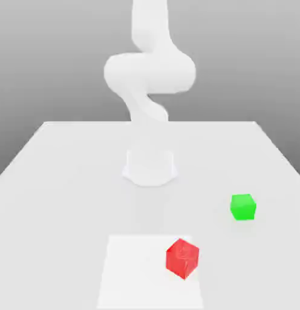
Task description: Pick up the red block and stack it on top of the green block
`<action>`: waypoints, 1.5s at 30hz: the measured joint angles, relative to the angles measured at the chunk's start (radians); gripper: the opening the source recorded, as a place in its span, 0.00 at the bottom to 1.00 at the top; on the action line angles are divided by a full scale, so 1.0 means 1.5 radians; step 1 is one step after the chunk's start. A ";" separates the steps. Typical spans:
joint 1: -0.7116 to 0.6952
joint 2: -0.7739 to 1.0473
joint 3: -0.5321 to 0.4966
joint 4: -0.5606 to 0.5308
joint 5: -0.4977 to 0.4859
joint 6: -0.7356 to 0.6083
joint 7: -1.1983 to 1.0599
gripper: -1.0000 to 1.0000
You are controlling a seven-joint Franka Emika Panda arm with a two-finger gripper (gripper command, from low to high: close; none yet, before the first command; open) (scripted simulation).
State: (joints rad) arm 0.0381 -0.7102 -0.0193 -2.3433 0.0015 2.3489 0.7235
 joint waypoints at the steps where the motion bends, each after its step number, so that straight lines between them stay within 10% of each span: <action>1: 0.011 0.027 -0.006 -0.013 0.001 0.015 -0.023 0.50; 26: 0.129 0.633 -0.021 -0.226 0.032 0.382 -0.452 0.50; 27: 0.125 0.652 -0.016 -0.223 0.036 0.398 -0.455 0.00; 40: 0.132 0.526 -0.022 -0.244 0.010 0.292 -0.439 0.00; 45: 0.272 0.425 0.038 -0.307 0.051 0.253 -0.573 0.00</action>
State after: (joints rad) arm 0.4458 -0.0727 0.0373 -2.8031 0.0787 2.7289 -0.1364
